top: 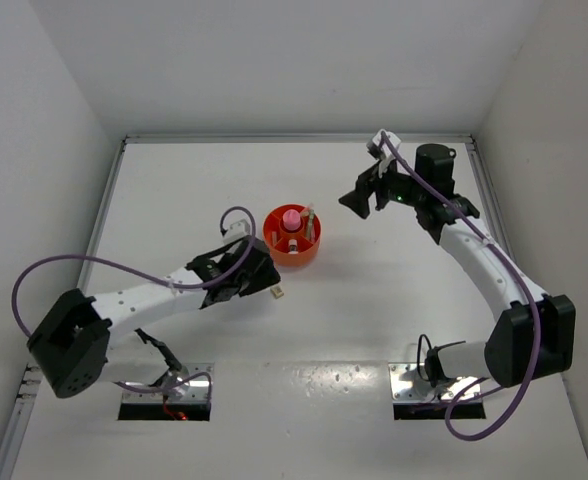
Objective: Sort the stationery into containers
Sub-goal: Grab a piece of stationery with the left arm
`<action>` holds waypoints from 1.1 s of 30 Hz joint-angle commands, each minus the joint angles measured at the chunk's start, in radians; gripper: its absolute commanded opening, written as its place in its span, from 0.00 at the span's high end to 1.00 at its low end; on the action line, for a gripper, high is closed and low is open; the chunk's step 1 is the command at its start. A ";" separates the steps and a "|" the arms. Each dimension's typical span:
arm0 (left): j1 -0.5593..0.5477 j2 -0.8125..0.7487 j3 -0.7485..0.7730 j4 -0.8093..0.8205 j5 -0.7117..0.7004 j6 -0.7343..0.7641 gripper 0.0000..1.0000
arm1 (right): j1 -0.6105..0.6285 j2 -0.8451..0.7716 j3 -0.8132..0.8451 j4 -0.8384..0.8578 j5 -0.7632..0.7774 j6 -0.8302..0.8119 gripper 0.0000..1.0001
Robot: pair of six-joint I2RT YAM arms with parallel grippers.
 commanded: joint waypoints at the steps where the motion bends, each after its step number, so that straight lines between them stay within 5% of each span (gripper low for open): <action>1: -0.057 0.062 0.063 -0.037 -0.031 -0.129 0.40 | -0.018 0.013 0.032 0.018 -0.009 0.017 0.59; 4: -0.091 0.140 0.105 -0.047 -0.063 -0.169 0.41 | -0.027 0.013 0.032 0.003 -0.009 0.038 0.87; 11: -0.142 0.298 0.204 -0.182 -0.152 -0.239 0.41 | -0.037 0.013 0.023 0.035 -0.009 0.056 0.85; 25: -0.171 0.458 0.260 -0.201 -0.255 -0.299 0.50 | -0.066 0.013 0.014 0.044 -0.027 0.075 0.85; 33: -0.171 0.455 0.269 -0.210 -0.255 -0.299 0.80 | -0.084 -0.005 0.014 0.044 -0.046 0.084 0.85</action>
